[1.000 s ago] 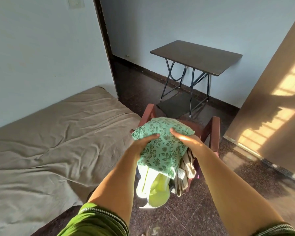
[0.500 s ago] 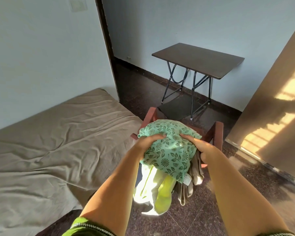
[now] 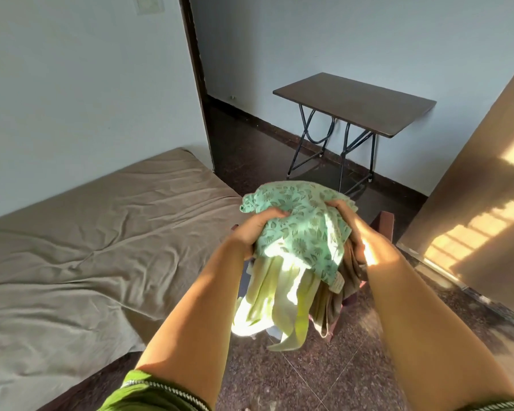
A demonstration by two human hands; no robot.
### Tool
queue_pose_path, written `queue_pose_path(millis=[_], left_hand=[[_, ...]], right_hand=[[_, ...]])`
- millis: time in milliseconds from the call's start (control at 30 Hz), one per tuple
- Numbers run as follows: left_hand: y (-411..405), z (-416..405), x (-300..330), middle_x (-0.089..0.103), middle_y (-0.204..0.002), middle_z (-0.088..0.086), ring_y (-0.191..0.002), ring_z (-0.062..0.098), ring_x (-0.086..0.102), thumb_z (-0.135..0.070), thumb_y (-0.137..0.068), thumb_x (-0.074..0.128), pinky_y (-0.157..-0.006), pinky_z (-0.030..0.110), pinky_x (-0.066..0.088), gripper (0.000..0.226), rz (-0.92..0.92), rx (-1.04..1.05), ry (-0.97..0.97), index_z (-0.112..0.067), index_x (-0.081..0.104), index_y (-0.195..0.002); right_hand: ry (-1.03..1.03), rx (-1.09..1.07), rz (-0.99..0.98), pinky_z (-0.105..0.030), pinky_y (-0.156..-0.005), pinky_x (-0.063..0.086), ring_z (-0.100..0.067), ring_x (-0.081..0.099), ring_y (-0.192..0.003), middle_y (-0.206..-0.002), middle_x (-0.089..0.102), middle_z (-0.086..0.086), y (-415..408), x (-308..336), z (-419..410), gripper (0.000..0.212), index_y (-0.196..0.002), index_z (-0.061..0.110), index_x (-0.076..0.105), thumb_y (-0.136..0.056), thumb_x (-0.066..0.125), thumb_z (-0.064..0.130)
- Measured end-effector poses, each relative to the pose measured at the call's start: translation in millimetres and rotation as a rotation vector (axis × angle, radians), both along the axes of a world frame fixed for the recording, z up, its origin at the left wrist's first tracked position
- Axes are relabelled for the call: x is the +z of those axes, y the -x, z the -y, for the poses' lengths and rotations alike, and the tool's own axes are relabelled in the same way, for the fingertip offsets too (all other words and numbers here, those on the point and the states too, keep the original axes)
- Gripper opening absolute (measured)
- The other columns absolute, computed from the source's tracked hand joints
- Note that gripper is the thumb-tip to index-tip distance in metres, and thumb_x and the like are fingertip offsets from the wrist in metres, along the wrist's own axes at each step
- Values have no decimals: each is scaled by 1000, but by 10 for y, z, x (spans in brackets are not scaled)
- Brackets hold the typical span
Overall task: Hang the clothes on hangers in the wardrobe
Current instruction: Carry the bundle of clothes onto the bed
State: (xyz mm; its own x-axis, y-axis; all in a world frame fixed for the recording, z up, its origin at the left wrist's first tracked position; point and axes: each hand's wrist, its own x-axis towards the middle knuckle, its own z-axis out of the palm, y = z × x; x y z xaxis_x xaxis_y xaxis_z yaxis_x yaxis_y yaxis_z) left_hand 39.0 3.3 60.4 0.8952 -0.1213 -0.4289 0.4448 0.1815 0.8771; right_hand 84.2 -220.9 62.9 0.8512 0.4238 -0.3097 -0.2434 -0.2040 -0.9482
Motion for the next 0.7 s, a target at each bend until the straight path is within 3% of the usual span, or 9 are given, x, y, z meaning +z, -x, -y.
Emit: queue_pose_path(millis=[67,133,200,233,300,433,533,633,700], left_hand=[[24,-22,180,71,-111,12,-105,30,66,-43,-63,74,-103,43,47,56,28,7,-19,-14,69,-110],[63,-44,363,71,-112,12,-107,30,66,-47,-59,75,-103,41,47,62,63,29,-45,-14,68,-112],[122,-69,543,71,-113,12,-108,30,65,-47,-60,74,-102,40,48,63,94,49,-68,-14,68,-113],[157,-89,638,71,-113,12,-108,30,65,-48,-61,73,-102,40,47,63,103,54,-75,-14,67,-115],[253,-128,835,70,-114,12,-109,30,65,-49,-68,70,-104,40,46,60,117,53,-86,-13,67,-115],[482,-193,1207,72,-107,11,-94,26,67,-44,-85,60,-102,40,46,41,185,125,-81,-12,67,-109],[675,-327,1446,71,-108,13,-92,28,67,-44,-81,63,-101,42,46,45,257,198,-62,-10,68,-110],[889,-535,1667,72,-100,12,-85,27,69,-43,-75,64,-92,40,51,46,324,270,-41,-10,67,-107],[1034,-706,1813,73,-96,11,-82,26,70,-39,-71,67,-81,35,56,48,382,313,-34,-9,65,-109]], right_hand=[[-328,-33,193,-62,-113,23,-48,30,-138,-149,35,-25,7,-14,20,105,-122,-25,39,-86,40,74],[-822,178,53,-59,-113,25,-50,33,-134,-144,37,-32,-152,-198,115,121,-131,-29,23,-77,53,75],[-662,92,-102,-49,-104,41,-34,56,-118,-125,60,-18,122,118,-23,103,-134,-12,42,-73,64,68],[-518,-51,91,-46,-102,44,-30,59,-115,-123,62,-16,288,386,-133,94,-130,0,53,-66,71,67],[-483,-28,43,-41,-94,49,-27,63,-111,-125,63,-15,251,515,-235,82,-118,13,67,-54,78,64],[-518,-110,-61,-41,-101,46,-26,64,-110,-124,65,-9,205,830,-437,90,-127,15,61,-54,79,63],[-558,-86,-1,-33,-89,52,-22,65,-103,-117,67,-6,256,1187,-666,61,-124,12,59,-80,67,54],[-547,-17,71,-42,-100,47,-25,63,-112,-115,68,-3,310,1468,-958,71,-127,17,59,-71,74,58],[-608,73,40,-42,-99,48,-25,65,-109,-111,71,-6,417,1650,-1173,48,-121,13,62,-85,65,46]])
